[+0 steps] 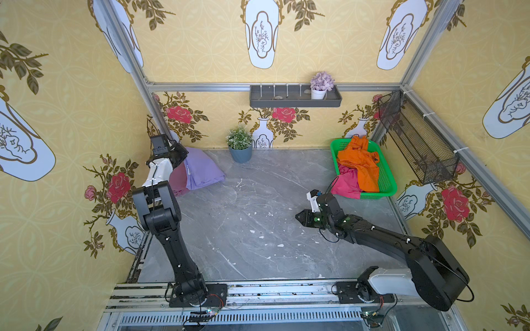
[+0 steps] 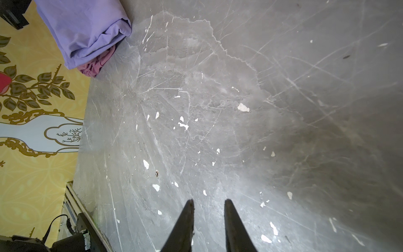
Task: Fold and stack t-shirts
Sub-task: Place the T-shirt at the t-shirt.
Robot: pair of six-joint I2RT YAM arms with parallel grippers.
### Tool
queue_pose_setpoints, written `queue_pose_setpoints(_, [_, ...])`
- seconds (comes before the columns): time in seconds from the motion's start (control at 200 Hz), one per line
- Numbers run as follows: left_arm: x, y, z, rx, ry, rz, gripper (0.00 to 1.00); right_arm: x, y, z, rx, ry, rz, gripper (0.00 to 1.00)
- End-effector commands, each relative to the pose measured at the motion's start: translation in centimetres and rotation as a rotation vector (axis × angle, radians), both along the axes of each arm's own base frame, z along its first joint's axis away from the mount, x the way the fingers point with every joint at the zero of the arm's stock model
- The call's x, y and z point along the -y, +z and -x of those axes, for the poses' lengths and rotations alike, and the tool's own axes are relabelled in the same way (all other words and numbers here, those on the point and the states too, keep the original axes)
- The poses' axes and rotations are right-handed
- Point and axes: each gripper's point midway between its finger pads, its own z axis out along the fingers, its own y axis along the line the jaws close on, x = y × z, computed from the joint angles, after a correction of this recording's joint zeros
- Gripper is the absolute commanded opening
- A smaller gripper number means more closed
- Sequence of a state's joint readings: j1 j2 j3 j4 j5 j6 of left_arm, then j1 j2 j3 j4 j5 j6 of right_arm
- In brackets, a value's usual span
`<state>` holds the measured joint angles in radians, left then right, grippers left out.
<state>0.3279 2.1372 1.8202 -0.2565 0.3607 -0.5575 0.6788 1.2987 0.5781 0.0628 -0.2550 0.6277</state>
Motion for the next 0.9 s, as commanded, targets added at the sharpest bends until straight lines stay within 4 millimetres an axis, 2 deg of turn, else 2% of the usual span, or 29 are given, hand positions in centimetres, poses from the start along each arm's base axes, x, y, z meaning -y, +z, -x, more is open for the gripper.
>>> queue_pose_setpoints(0.0, [-1.4,1.0,-0.7,0.015,0.012,-0.002,0.00,-0.4,0.5,-0.4,0.021,0.002,-0.024,0.26])
queue_pose_setpoints(0.13, [-3.3,1.3,-1.2,-0.001,0.030,-0.009,0.00,-0.5,0.6,-0.4,0.020,0.004,-0.027,0.26])
queue_pose_setpoints(0.36, [-6.1,-0.6,-0.2,-0.031,0.077,0.021,0.00,-0.7,0.8,-0.7,0.019,0.006,-0.021,0.26])
queue_pose_setpoints(0.385, [-6.5,-0.8,-0.1,-0.037,0.089,0.017,0.08,-0.7,0.7,-0.6,0.018,0.006,-0.020,0.26])
queue_pose_setpoints(0.455, [-8.0,-1.1,0.6,-0.059,0.139,-0.003,0.43,-0.7,0.8,-0.7,0.019,0.007,-0.020,0.26])
queue_pose_setpoints(0.48, [-8.3,-1.2,0.7,-0.061,0.150,-0.004,0.62,-0.7,0.8,-0.6,0.019,0.007,-0.020,0.26])
queue_pose_setpoints(0.49, [-8.6,-1.2,0.8,-0.061,0.156,-0.005,0.65,-0.7,0.8,-0.6,0.019,0.007,-0.020,0.26])
queue_pose_setpoints(0.51, [-9.0,-1.2,1.0,-0.067,0.170,-0.006,0.92,-0.7,0.8,-0.6,0.019,0.007,-0.019,0.26])
queue_pose_setpoints(0.52, [-9.2,-1.3,1.1,-0.069,0.177,-0.008,0.99,-0.7,0.8,-0.6,0.019,0.006,-0.020,0.26])
queue_pose_setpoints(0.605, [-11.1,-1.4,2.0,-0.104,0.250,-0.037,0.99,-0.6,0.6,-0.5,0.013,0.007,-0.018,0.26])
queue_pose_setpoints(0.66, [-11.6,-1.0,2.7,-0.117,0.280,-0.063,0.99,-0.6,0.6,-0.4,0.012,0.009,-0.020,0.26])
queue_pose_setpoints(0.705, [-11.3,-0.3,2.9,-0.092,0.289,-0.061,0.99,-0.6,0.4,-0.4,0.010,0.010,-0.018,0.26])
queue_pose_setpoints(0.755, [-9.6,1.1,2.5,-0.017,0.256,-0.035,0.99,-0.5,0.4,-0.3,0.012,0.010,-0.017,0.26])
queue_pose_setpoints(0.79, [-7.5,1.9,2.0,0.027,0.211,-0.015,0.99,-0.5,0.4,-0.4,0.015,0.008,-0.016,0.26])
queue_pose_setpoints(0.86, [-2.0,2.6,0.5,0.044,0.110,-0.011,1.00,-0.6,0.3,-0.6,0.018,0.009,-0.012,0.26])
queue_pose_setpoints(0.895, [0.8,2.5,0.0,0.041,0.059,-0.015,0.87,-0.8,0.3,-0.8,0.018,0.011,-0.012,0.26])
